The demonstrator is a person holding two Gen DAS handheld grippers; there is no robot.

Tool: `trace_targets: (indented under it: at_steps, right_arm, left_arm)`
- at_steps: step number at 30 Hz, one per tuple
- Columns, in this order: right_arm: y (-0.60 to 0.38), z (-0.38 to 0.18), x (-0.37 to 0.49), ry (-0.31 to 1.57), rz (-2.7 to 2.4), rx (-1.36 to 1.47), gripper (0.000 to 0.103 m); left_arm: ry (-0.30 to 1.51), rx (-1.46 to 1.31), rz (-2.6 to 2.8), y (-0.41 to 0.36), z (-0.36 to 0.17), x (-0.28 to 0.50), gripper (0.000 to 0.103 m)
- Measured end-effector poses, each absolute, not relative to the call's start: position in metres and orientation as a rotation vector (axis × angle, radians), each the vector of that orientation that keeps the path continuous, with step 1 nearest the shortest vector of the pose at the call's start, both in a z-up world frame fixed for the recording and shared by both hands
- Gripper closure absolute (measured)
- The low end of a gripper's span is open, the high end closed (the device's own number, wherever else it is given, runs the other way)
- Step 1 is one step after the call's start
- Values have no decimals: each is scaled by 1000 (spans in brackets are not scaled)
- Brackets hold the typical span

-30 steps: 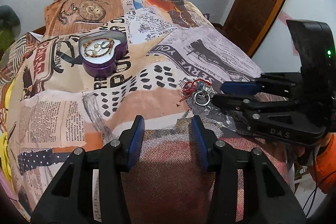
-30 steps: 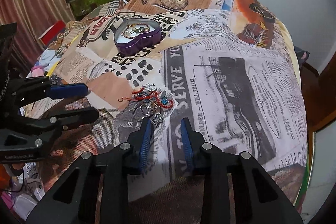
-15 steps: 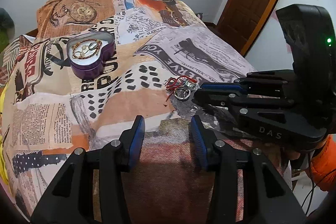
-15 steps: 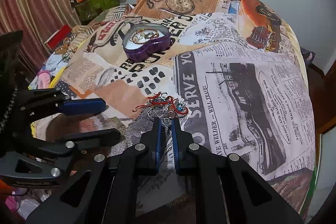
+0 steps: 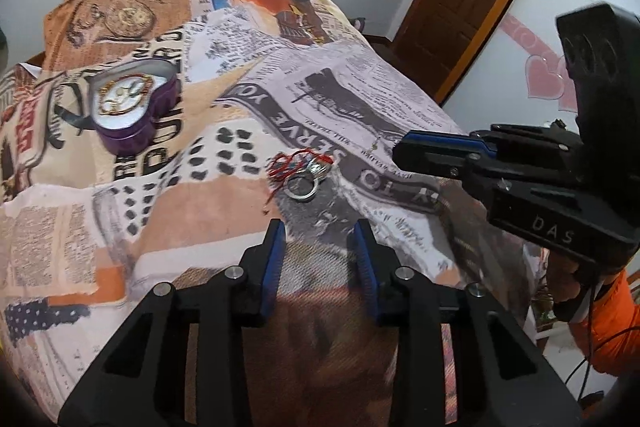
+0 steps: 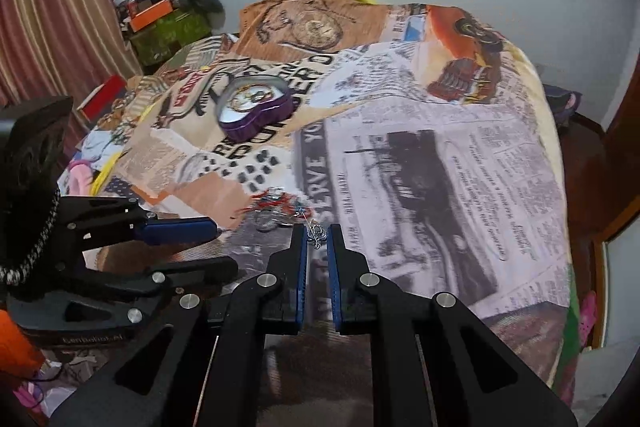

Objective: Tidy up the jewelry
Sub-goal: 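Grasp a silver ring with the left gripper while the right gripper holds the charm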

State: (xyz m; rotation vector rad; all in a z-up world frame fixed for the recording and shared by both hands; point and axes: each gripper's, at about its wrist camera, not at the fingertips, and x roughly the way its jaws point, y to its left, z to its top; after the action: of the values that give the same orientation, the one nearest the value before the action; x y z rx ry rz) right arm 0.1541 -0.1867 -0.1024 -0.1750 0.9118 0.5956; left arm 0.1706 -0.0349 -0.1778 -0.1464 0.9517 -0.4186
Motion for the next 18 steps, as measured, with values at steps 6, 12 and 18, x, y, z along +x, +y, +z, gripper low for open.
trace_targets:
  at_steps: [6, 12, 18]
  right_arm:
    - [-200, -106, 155, 920, 567, -172, 94]
    - [-210, -108, 158, 920, 557, -155, 94]
    - [-214, -110, 161, 927, 561, -140, 94]
  left_arm:
    - [974, -141, -396, -43, -182, 190, 69]
    - [980, -134, -369, -48, -184, 203, 69]
    - [990, -133, -373, -50, -186, 212, 69]
